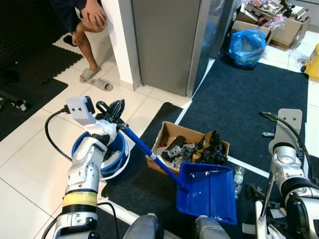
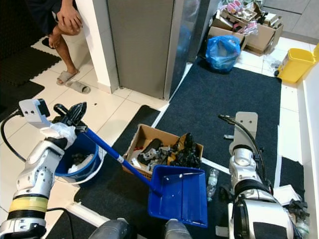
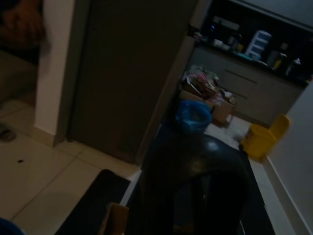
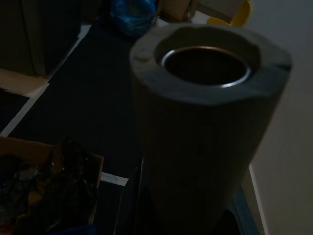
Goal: Sweep floor
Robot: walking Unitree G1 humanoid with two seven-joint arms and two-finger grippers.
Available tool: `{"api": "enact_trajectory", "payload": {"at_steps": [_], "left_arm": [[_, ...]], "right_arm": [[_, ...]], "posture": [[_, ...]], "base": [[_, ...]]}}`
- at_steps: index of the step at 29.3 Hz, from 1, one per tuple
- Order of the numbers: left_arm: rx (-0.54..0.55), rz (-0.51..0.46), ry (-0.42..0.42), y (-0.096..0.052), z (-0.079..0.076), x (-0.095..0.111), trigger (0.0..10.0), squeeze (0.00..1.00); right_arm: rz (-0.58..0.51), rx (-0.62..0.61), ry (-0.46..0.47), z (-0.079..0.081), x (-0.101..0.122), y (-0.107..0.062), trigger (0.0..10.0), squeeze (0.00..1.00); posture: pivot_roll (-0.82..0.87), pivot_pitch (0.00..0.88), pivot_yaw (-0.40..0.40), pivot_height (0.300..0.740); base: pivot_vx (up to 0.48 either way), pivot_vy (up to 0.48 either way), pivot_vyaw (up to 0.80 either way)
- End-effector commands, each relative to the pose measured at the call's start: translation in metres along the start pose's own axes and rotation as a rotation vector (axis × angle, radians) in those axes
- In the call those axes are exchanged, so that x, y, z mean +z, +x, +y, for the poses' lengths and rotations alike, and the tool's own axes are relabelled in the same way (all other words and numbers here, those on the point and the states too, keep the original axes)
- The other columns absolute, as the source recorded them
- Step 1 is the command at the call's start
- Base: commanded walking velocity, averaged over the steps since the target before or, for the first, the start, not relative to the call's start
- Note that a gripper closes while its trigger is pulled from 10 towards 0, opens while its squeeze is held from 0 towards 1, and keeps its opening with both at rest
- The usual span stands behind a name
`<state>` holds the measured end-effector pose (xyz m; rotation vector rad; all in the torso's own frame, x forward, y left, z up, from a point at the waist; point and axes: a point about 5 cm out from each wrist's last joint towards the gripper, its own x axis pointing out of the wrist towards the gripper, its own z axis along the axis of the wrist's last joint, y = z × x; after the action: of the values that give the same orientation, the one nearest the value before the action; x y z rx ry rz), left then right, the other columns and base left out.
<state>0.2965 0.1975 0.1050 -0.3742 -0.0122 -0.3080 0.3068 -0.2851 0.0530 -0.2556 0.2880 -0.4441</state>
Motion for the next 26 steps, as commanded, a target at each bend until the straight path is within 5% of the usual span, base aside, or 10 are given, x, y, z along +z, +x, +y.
{"api": "enact_trajectory", "payload": {"at_steps": [1,26], "left_arm": [[0.007,0.059,-0.026,-0.0038,-0.0004,-0.0166,10.0,0.0],[-0.003,0.075,-0.039,-0.0061,-0.0038,-0.0251,10.0,0.0]], "right_arm": [[0.011,-0.001,-0.005,0.0005,-0.0006,0.0002,10.0,0.0],[0.027,0.006,-0.013,0.0024,-0.005,-0.0017,10.0,0.0]], "posture": [[0.16,0.024,-0.017,0.74],[0.16,0.037,-0.02,0.74]], "base": [[-0.3,0.0,0.0],[-0.301,0.0,0.0]]}}
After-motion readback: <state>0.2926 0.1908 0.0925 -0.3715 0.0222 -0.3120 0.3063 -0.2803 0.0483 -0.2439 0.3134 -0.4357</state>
